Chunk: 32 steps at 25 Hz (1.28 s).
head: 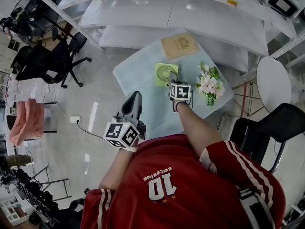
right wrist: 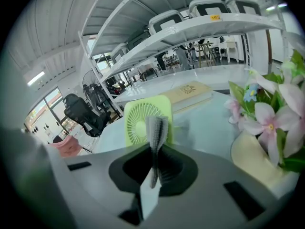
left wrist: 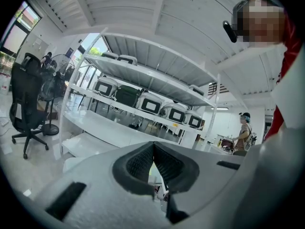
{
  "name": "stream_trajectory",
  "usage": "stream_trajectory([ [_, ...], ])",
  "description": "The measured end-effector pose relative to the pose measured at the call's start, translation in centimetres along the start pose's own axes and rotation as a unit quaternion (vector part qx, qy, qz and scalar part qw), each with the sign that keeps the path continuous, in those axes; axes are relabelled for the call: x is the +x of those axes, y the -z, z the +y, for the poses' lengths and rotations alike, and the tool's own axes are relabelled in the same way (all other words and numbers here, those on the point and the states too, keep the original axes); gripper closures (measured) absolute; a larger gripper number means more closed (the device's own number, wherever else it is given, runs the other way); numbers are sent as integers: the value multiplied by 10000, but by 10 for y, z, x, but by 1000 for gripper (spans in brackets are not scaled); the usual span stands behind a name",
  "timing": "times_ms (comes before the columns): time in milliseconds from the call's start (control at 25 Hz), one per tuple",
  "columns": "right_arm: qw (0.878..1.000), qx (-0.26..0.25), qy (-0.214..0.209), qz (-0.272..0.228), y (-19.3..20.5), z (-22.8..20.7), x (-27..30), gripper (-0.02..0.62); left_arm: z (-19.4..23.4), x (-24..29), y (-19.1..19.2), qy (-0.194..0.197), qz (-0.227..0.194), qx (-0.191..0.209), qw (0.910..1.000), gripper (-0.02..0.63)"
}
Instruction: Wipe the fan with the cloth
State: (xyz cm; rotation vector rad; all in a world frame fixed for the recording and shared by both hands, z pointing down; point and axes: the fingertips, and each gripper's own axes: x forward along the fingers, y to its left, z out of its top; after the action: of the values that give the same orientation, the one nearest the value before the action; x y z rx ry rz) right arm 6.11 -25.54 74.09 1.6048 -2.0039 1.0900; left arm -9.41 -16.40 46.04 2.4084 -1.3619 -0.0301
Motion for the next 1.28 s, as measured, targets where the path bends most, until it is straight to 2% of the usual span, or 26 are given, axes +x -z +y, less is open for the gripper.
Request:
stream_trajectory([
  [1280,9993,166,304,-144,9,-26,-23,578,-20,0,7,273,46,-39,9996,600],
])
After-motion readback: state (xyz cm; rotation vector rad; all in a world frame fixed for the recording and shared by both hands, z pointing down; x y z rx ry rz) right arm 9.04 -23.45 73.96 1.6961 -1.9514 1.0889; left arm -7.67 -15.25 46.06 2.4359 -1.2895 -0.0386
